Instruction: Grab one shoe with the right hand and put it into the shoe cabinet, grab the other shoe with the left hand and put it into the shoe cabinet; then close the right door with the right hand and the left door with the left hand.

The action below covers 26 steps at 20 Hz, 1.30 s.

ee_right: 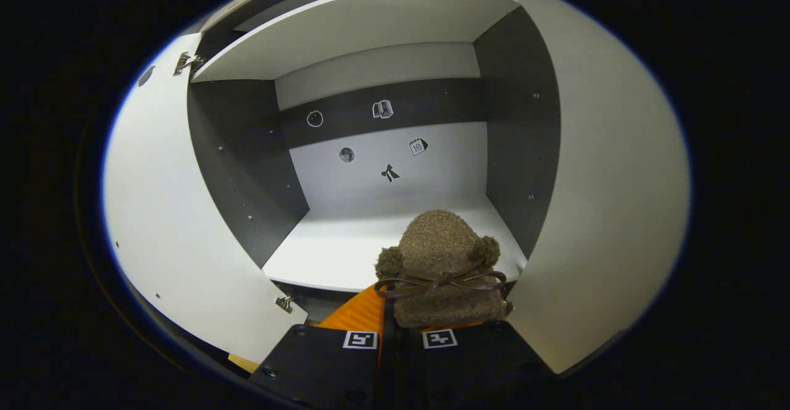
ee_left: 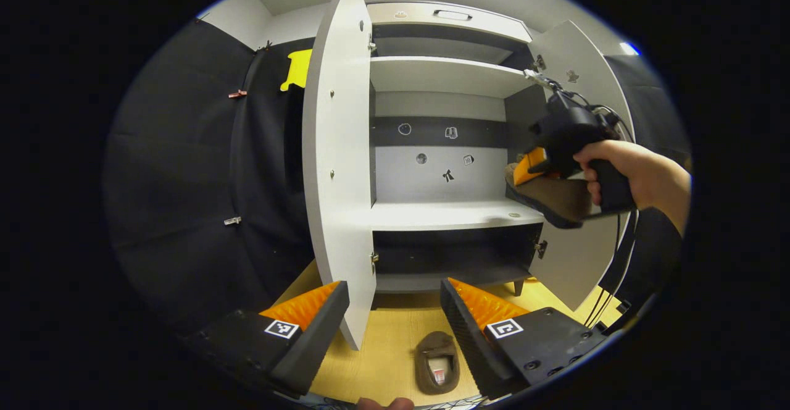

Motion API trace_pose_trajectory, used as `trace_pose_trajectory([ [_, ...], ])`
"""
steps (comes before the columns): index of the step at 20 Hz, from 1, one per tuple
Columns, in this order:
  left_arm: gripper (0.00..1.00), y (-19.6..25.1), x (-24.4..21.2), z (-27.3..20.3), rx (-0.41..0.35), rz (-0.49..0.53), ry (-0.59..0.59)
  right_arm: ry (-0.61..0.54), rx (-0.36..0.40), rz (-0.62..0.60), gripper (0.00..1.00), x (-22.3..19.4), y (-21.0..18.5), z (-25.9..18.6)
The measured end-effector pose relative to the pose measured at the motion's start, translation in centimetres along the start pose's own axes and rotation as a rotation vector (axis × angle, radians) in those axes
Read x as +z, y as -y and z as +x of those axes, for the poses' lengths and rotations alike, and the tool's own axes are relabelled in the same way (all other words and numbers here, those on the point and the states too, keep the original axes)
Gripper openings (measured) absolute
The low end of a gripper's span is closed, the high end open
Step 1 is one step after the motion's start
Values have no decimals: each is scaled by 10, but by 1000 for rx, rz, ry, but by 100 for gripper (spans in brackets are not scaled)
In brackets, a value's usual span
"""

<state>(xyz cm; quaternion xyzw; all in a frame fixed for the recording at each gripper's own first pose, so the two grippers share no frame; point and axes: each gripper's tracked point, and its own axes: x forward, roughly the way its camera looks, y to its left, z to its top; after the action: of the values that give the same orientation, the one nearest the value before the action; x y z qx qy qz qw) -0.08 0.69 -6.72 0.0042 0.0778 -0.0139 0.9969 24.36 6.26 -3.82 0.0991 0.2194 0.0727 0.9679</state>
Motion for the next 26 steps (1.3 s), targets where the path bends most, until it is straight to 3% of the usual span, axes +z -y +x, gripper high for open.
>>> trace_pose_trajectory([
  [10, 95, -1, -17, 21, 34, -11, -20, -39, -17, 116, 12, 33, 15, 135],
  [14, 95, 1, -31, 27, 47, -13, -56, -58, -28, 85, 11, 27, 13, 187],
  [22, 95, -2, -51, 30, 89, -35, -120, -105, -80, 9, 9, 6, 18, 226],
  [23, 95, -2, -51, 31, 92, -37, -121, -105, -84, 7, 10, 4, 18, 231],
  [26, 95, -3, -52, 32, 97, -36, -127, -126, -85, 20, 28, 2, 16, 224],
])
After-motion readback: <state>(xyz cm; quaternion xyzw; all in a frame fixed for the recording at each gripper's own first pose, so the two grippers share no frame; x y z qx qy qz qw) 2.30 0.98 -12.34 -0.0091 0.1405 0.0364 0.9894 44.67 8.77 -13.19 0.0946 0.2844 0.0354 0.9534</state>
